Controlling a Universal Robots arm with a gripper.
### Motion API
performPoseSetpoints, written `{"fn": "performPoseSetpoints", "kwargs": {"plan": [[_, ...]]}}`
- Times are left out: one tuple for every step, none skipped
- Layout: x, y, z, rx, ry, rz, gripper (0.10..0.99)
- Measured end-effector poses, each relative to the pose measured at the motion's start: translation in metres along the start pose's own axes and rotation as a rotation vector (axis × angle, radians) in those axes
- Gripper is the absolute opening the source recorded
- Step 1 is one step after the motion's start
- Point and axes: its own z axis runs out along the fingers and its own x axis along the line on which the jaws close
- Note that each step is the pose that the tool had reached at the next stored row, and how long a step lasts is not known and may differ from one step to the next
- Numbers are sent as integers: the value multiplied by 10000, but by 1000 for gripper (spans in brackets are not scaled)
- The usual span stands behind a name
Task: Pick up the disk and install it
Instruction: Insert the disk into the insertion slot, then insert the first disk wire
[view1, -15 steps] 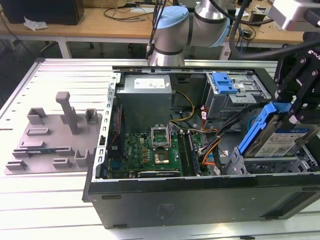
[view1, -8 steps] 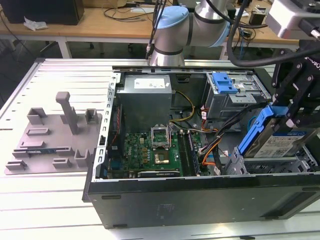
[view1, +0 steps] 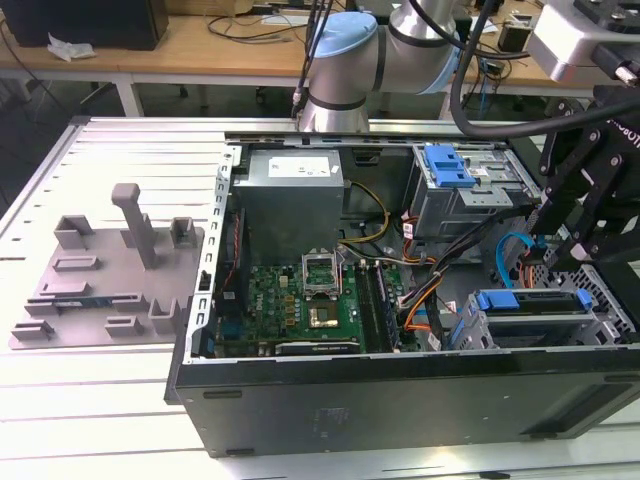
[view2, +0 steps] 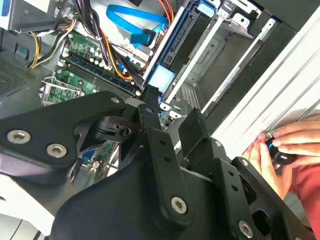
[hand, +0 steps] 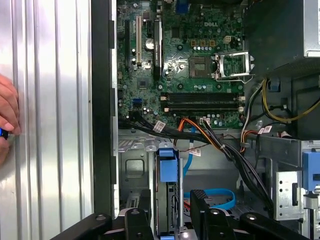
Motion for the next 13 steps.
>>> {"fn": "performPoseSetpoints", "kwargs": {"plan": [[0,0,0,0,-1,0,443],[0,0,1,0,-1,0,443],[0,0,3,0,0,0,443],[0,0,3,0,0,0,443],[0,0,3,0,0,1,443],[0,0,3,0,0,0,443],[0,0,3,0,0,0,443],[0,0,3,0,0,0,443],[0,0,4,0,0,0,443],[0,0,4,0,-1,0,443],[0,0,4,0,0,0,443],[0,0,5,0,-2,0,443],[-5,0,7,0,-6,1,443]]}}
